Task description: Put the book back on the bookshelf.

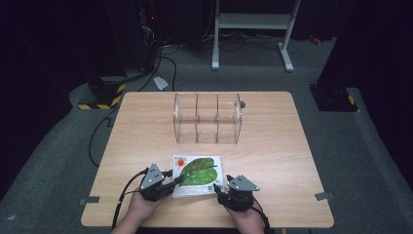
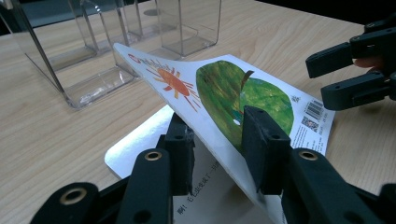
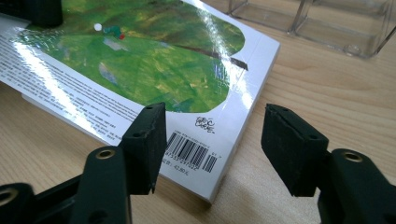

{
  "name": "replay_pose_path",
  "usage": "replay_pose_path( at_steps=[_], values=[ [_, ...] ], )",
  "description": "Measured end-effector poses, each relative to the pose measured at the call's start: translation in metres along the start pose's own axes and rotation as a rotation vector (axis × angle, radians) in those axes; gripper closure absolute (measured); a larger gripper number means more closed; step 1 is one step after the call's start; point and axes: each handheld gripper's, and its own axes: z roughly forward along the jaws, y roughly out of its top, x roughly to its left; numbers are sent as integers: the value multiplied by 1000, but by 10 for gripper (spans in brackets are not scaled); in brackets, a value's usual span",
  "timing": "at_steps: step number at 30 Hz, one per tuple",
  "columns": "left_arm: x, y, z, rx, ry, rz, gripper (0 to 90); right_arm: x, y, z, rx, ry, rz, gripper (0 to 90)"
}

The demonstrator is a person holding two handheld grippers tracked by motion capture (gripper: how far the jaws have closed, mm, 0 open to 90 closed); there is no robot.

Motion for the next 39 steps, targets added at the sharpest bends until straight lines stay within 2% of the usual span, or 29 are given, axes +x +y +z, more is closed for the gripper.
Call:
replay_pose_path(
  at_steps=[3, 7, 12, 15, 18, 22, 28, 32, 35, 39],
  values=[
    [0, 0, 0, -8, -3, 7, 647, -2, 1, 2, 28, 16, 45, 354],
    [0, -2, 0, -12, -4, 0, 648, -4, 3, 3, 40, 29, 79, 321],
    [-1, -1, -1, -17, -1, 10, 651, -4, 6, 5, 45, 44, 101, 280],
    [-2, 0, -2, -25, -3, 25, 652, -6, 15, 9, 53, 63, 117, 255],
    [-3, -1, -2, -32, -3, 26, 652, -11, 21, 16, 71, 61, 111, 255],
    [-3, -1, -3, -38, -8, 31, 654, -19, 28, 25, 69, 73, 140, 250],
    [-5, -1, -4, -50, -6, 65, 658, -23, 22, 34, 69, 108, 187, 223],
    [-5, -1, -5, -58, -13, 63, 658, -25, 21, 34, 65, 122, 184, 208],
    [-6, -2, -5, -62, -15, 64, 662, -25, 19, 35, 79, 150, 217, 183],
    [-7, -2, -7, -69, -19, 82, 666, -25, 19, 38, 77, 183, 235, 154]
  ],
)
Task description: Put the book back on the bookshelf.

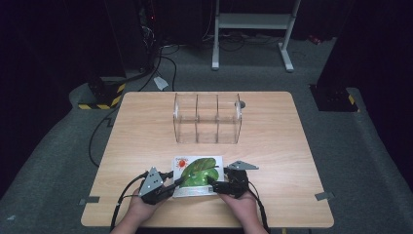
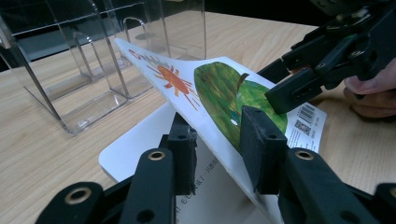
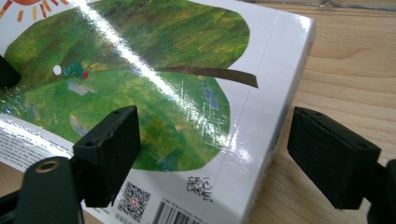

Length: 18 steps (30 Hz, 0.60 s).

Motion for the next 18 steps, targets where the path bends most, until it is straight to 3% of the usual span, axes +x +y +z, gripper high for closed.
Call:
replay_pose_path(
  at_steps=[3, 7, 18],
  values=[
    [0, 0, 0, -3, 1, 8, 667, 0, 1, 2, 1, 3, 7, 135],
    [0, -1, -1, -1, 2, 10, 668, -3, 2, 6, 12, 40, 42, 124],
    [0, -4, 1, 8, 7, -1, 668, -2, 4, 9, 41, 52, 44, 131]
  ],
)
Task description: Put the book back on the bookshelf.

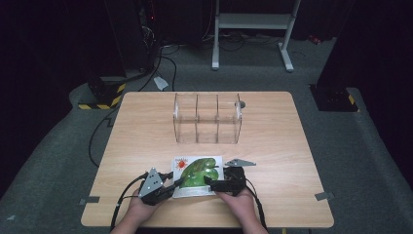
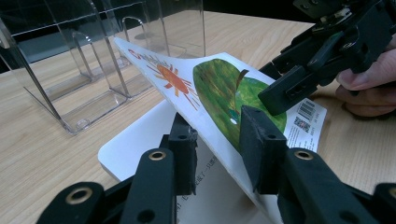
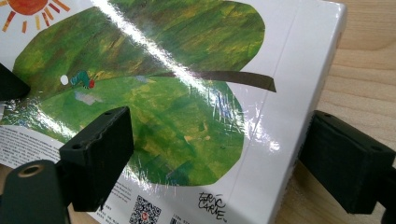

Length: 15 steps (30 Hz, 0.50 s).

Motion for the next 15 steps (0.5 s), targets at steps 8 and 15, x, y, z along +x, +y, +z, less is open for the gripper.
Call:
replay_pose_path(
  at_steps=[8, 15],
  values=[
    [5, -1, 3, 46, 27, -82, 676, 6, -1, -8, -37, -69, -43, 253],
    [9, 0, 8, 51, 43, -119, 677, 12, -2, -18, -82, -117, -94, 294]
  ],
)
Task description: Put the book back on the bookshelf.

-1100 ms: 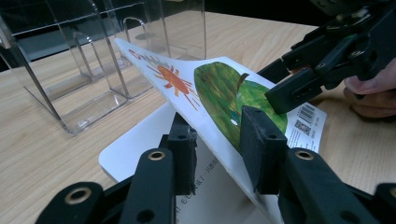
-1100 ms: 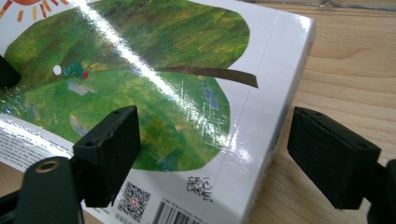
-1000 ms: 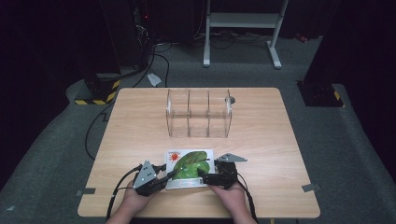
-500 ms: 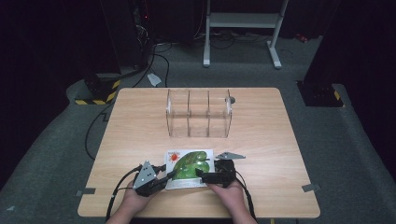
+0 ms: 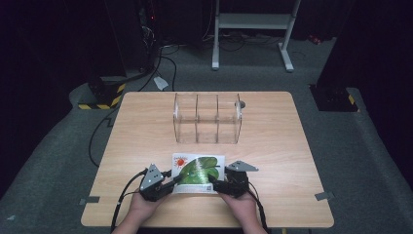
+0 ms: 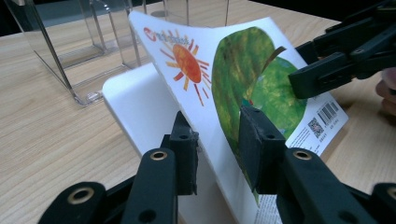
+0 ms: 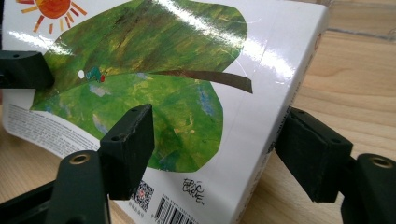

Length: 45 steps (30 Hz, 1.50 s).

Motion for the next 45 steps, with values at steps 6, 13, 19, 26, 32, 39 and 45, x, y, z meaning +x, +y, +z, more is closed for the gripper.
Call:
replay_pose_path(
  at_steps=[6, 13, 19, 26, 32, 39, 45],
  values=[
    [1, -2, 1, 11, 0, -13, 680, 2, 1, -8, -43, -20, -23, 323],
    [1, -3, 1, 22, 24, -5, 683, 8, 3, -13, -90, -49, -58, 351],
    [3, -3, 4, 26, 52, -2, 696, 11, 5, -18, -125, -58, -87, 372],
    [3, -5, 4, 29, 58, 14, 694, 12, 4, -19, -133, -59, -95, 379],
    [1, -6, 2, 40, 57, 28, 680, 15, 0, -24, -142, -59, -118, 381],
    [-5, -10, -5, 57, 46, 38, 672, 18, -4, -31, -149, -39, -149, 384],
    [-11, -15, -10, 78, 46, 64, 657, 23, -7, -39, -134, -22, -181, 377]
  ],
)
